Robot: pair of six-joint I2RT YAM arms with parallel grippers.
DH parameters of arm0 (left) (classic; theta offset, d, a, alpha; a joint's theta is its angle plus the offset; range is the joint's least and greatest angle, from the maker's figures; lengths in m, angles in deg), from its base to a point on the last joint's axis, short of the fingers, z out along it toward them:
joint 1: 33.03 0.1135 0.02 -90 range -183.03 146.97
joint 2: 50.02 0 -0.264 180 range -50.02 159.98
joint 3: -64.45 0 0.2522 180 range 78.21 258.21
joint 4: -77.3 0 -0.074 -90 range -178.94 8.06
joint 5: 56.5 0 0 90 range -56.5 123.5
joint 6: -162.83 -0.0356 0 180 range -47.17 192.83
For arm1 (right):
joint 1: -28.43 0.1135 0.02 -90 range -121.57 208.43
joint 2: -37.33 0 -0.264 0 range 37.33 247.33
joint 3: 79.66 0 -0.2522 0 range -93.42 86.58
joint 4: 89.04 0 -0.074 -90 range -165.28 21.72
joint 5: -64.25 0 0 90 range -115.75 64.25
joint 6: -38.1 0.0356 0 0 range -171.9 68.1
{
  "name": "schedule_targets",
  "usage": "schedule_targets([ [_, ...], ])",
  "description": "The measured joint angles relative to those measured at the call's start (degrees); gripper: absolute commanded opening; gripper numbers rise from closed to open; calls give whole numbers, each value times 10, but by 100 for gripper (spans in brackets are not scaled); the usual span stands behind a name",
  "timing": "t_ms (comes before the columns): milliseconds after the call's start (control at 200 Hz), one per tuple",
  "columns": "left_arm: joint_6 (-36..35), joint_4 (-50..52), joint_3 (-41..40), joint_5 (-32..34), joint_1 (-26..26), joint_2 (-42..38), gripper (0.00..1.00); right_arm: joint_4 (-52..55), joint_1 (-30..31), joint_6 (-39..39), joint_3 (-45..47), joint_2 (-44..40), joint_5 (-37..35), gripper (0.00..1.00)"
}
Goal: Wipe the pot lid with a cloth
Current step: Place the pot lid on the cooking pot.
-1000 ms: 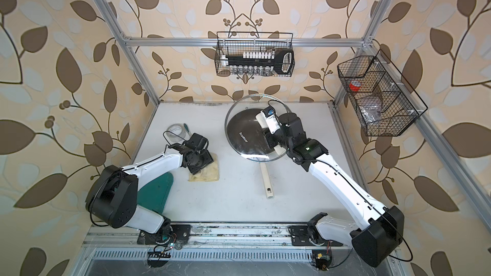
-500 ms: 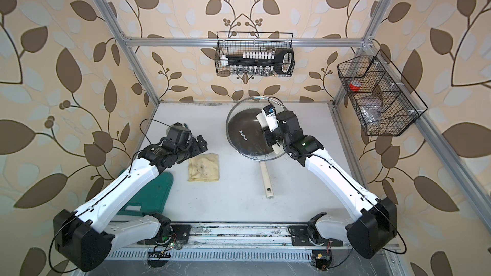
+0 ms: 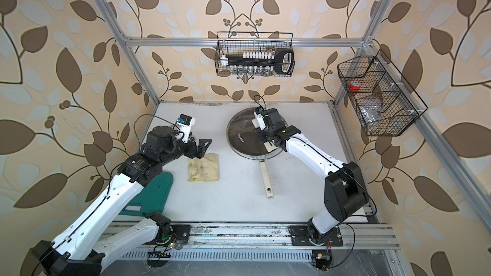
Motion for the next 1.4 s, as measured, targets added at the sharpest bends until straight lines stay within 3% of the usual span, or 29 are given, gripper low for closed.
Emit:
schedule_targets([
  [220, -95, -9, -18, -64, 0, -1, 99, -22, 0, 0, -41, 68, -2, 0],
  [465, -125, -11, -22, -103, 0, 18, 99, -29, -7, 3, -73, 116, 2, 0],
  [1400, -107, -67, -50, -110, 0, 38, 99, -37, -8, 10, -37, 94, -4, 0],
])
